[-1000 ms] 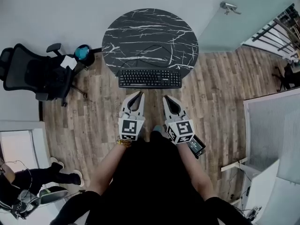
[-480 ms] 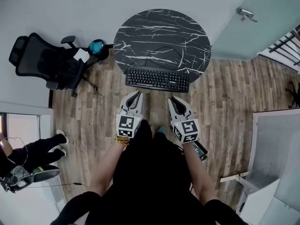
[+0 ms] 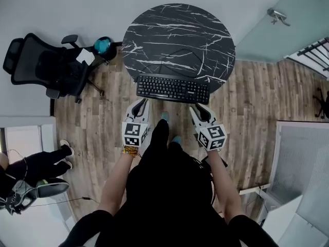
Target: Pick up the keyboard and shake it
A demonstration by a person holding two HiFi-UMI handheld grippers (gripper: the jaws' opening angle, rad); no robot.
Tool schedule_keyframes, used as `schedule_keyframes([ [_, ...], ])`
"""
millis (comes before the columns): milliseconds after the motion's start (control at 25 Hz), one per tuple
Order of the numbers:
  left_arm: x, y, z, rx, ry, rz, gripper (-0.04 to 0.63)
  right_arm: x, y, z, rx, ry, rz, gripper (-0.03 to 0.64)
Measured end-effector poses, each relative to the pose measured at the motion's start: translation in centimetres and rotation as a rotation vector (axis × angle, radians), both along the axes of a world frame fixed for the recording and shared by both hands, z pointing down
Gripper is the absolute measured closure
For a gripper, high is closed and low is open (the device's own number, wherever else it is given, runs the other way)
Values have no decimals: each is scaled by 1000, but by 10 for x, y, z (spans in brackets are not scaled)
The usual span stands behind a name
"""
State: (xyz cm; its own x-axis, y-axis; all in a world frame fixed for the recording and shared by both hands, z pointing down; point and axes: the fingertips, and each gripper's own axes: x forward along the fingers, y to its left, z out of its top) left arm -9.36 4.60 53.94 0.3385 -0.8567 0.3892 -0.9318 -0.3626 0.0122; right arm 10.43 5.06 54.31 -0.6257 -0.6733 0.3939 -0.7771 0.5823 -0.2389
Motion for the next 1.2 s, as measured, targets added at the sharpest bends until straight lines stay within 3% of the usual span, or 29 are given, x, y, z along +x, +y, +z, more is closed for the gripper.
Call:
schedule_keyframes([
  [240, -52, -44, 62, -144, -3, -11, 566, 23, -31, 56, -152, 112, -13, 441],
  [400, -76, -70, 93, -222, 6, 8, 480, 50, -47, 90, -241, 179, 3, 421],
  [600, -90, -84, 124, -299, 20, 50, 460, 77, -62, 119, -322, 196, 63, 408],
  [720, -93, -86, 145, -367, 49, 72, 440, 95, -68, 140, -368, 162, 112, 400],
  [800, -91, -87, 160, -419, 62, 111, 369, 106, -74, 154, -398, 140, 142, 399],
  [880, -93, -85, 171, -461, 84, 124, 367, 116, -74, 168, -440, 118, 156, 394],
  [1080, -105, -87, 197, -570, 210, 89, 364, 127, -78, 194, -538, 16, 166, 382],
  [1200, -105, -82, 211, -649, 332, 107, 356, 133, -75, 207, -591, -58, 161, 376],
])
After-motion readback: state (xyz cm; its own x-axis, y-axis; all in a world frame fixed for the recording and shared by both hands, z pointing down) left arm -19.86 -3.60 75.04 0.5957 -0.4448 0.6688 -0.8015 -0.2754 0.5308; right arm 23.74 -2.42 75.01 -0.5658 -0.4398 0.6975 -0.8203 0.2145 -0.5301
